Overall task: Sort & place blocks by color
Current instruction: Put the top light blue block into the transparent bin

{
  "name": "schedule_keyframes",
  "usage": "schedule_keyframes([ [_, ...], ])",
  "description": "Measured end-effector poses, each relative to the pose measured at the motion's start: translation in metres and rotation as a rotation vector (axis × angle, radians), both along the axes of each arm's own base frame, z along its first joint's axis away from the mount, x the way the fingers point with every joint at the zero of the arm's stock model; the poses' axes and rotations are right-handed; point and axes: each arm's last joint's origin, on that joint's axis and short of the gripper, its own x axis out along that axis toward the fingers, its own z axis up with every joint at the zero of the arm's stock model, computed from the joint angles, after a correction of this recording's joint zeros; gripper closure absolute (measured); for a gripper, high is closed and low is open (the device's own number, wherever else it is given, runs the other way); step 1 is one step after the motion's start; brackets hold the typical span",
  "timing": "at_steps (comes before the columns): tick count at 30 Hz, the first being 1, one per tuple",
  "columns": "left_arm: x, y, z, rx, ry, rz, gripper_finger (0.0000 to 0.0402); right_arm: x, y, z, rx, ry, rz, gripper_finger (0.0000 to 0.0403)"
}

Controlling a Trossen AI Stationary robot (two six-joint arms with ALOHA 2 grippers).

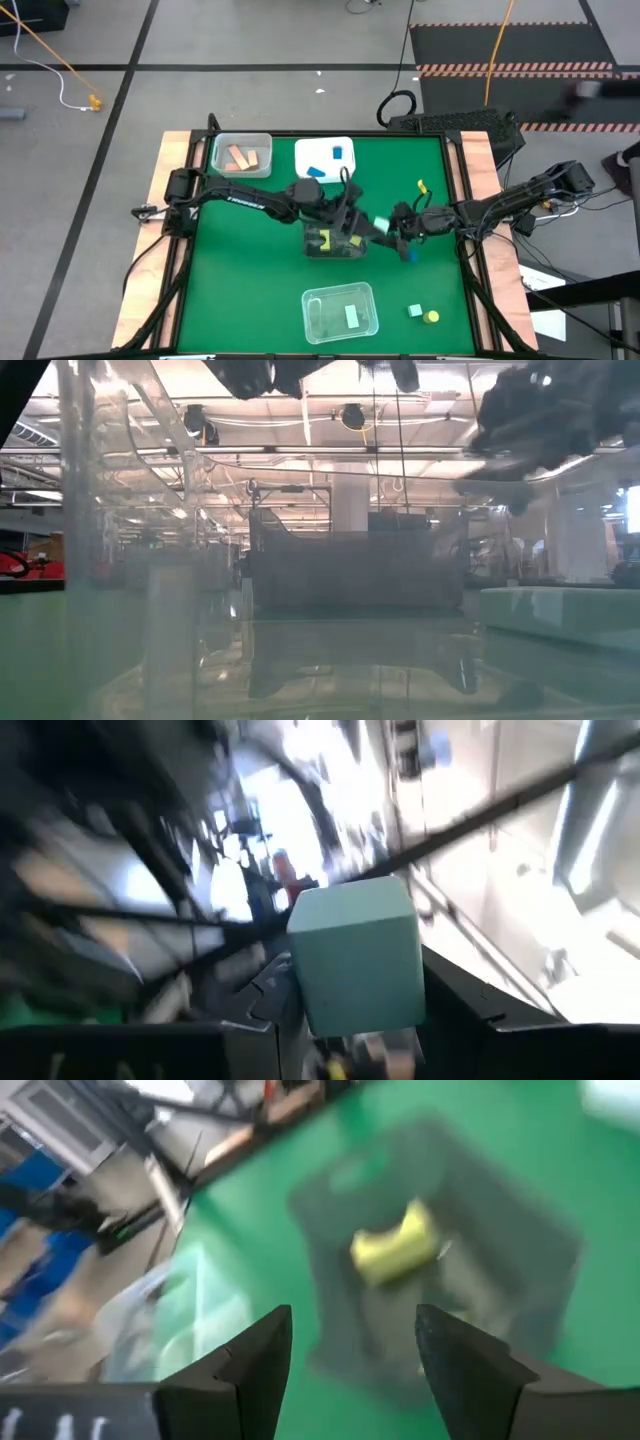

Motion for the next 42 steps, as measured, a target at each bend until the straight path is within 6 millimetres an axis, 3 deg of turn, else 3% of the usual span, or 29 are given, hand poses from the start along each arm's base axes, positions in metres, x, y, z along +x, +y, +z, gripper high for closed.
schedule_keyframes([
  [3, -0.001, -0.019, -0.008, 0.009, 0.098, -0.115, 0.0259, -0.003, 0.003, -0.007, 0.141, 0.101, 0.064, 0.0200],
  [9, -0.008, -0.063, -0.041, 0.013, 0.476, -0.289, 0.0260, -0.011, 0.008, -0.016, 0.388, 0.296, 0.186, 0.0200],
  [13, -0.020, -0.090, -0.060, 0.020, 0.703, -0.344, 0.0262, -0.016, 0.011, -0.020, 0.491, 0.409, 0.246, 0.0200],
  [22, -0.048, -0.144, -0.078, 0.018, 0.985, -0.383, 0.0262, -0.025, 0.014, -0.026, 0.689, 0.625, 0.329, 0.0200],
  [29, -0.059, -0.153, -0.088, 0.057, 1.110, -0.284, 0.0249, -0.025, 0.013, -0.027, 0.628, 0.604, 0.317, 0.0200],
  [35, -0.058, -0.151, -0.089, 0.074, 1.099, -0.267, 0.0237, -0.022, 0.010, -0.028, 0.521, 0.532, 0.222, 0.0200],
  [42, -0.058, -0.151, -0.089, 0.074, 1.094, -0.259, 0.0230, -0.014, 0.010, -0.018, 0.557, 0.399, 0.166, 0.0200],
])
